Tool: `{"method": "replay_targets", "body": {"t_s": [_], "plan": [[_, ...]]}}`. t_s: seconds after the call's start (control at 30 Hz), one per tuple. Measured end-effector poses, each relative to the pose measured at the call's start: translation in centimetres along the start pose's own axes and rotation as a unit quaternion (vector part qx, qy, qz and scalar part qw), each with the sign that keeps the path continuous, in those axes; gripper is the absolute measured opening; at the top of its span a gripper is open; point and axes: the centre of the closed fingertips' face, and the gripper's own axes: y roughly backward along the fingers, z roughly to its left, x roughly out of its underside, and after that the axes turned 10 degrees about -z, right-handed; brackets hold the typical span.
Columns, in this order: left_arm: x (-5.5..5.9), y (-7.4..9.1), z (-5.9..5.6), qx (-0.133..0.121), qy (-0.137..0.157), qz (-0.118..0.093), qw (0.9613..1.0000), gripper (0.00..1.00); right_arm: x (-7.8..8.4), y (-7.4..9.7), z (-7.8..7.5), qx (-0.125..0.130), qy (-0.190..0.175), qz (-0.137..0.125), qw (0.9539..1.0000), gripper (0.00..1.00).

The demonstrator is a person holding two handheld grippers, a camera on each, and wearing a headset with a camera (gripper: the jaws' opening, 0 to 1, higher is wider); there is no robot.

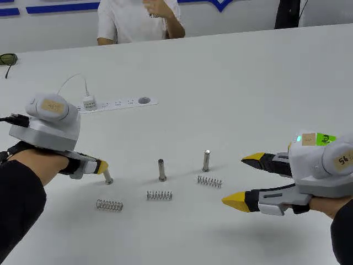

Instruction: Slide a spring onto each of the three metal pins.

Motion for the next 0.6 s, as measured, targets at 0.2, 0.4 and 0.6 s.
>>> {"method": "replay_targets", "body": {"t_s": [0.2, 0.4, 0.6], "plan": [[-0.20, 0.04, -0.04, 0.001, -0.019, -0.007, 0.9998, 0.08, 0.12, -0.01, 0.08, -0.001, 0.000, 0.003, 1.0000, 0.62], [-0.49, 0.22, -0.18, 0.006, -0.015, -0.019, 0.9997, 0.16, 0.22, -0.04, 0.13, -0.001, 0.000, 0.005, 1.0000, 0.62], [-1.00, 0.86, -0.39, 0.007, -0.015, -0.036, 0.9992, 0.20, 0.44, -0.13, 0.23, -0.003, 0.000, 0.009, 1.0000, 0.62]]}}
